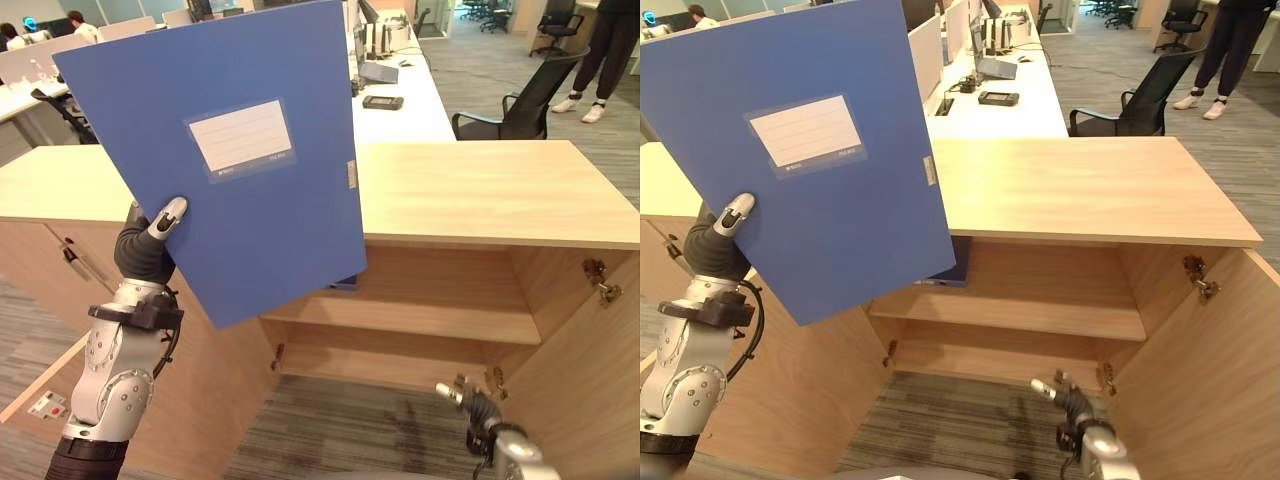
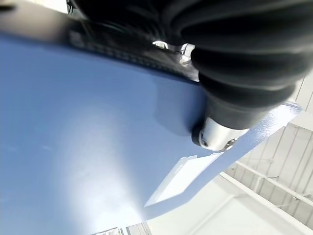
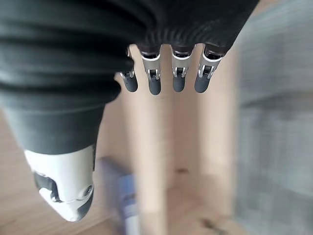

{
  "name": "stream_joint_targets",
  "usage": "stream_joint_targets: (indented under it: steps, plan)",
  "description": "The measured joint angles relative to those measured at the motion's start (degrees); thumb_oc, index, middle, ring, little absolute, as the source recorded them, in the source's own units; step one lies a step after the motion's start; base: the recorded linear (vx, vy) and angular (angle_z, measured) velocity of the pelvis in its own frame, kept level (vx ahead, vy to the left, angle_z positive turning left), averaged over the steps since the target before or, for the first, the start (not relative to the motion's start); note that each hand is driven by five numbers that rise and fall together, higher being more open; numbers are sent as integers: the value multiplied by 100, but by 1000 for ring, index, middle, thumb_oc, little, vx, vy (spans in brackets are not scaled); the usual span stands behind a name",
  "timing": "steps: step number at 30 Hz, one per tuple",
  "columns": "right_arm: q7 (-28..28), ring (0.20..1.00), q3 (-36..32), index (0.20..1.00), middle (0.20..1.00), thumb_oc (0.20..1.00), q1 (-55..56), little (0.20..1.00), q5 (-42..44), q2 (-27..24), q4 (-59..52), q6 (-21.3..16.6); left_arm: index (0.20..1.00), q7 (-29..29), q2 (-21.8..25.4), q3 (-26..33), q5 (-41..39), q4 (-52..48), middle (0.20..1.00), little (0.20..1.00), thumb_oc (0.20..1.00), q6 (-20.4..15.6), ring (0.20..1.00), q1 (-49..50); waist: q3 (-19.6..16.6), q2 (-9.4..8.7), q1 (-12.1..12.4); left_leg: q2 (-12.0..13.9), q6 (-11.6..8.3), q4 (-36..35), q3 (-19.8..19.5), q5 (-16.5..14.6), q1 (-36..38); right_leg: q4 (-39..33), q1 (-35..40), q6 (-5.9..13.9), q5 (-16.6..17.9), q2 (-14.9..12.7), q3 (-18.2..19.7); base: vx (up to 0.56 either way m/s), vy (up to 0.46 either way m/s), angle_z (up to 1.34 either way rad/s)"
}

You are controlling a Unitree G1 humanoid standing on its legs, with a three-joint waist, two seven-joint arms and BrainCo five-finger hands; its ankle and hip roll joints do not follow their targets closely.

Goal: Put the empty folder in the office cabinet

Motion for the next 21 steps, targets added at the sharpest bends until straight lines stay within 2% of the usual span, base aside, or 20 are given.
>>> stream_joint_targets:
  steps: [4,8,9,13,16,21]
  plan:
    - [90,1000,-237,1000,1000,1000,-78,1000,161,-546,-1277,-121,200,-121,236,-1,7,2,200,200,200,97,200,31,44,-44,0,-1,0,1,-1,1,1,0,1,-2,-1,0,-1,0,0,0]
    - [244,1000,-454,1000,1000,1000,-189,1000,166,-933,-2199,-204,200,-221,233,-1,60,58,200,200,200,150,200,35,113,-56,-11,-4,4,2,17,-1,17,1,7,-5,-2,-2,11,0,0,0]
    - [328,1000,-506,1000,1000,1000,-229,1000,169,-1028,-2607,-205,200,-254,184,-4,310,101,200,200,200,178,200,38,132,-54,-23,-2,3,7,26,0,60,1,7,-6,-1,6,19,5,25,-6]
    - [523,1000,-479,1000,1000,1000,-299,1000,396,-992,-3007,-231,200,-322,84,-45,611,149,200,200,200,277,200,63,148,-31,-29,-3,4,28,59,-1,75,2,5,-8,-1,7,50,1,7,-3]
    - [680,1000,-222,1000,1000,1000,-469,1000,611,-816,-3245,-194,200,-338,-202,-91,918,294,200,200,200,306,200,54,151,-27,-54,-4,5,40,64,-2,75,2,1,-11,1,8,53,0,0,0]
    - [907,1000,77,1000,1000,1000,-630,1000,635,-508,-3303,-157,200,-447,-317,-319,1088,324,200,200,200,339,200,53,160,-53,-33,-4,5,50,72,-2,81,2,2,-8,-1,8,63,0,0,0]
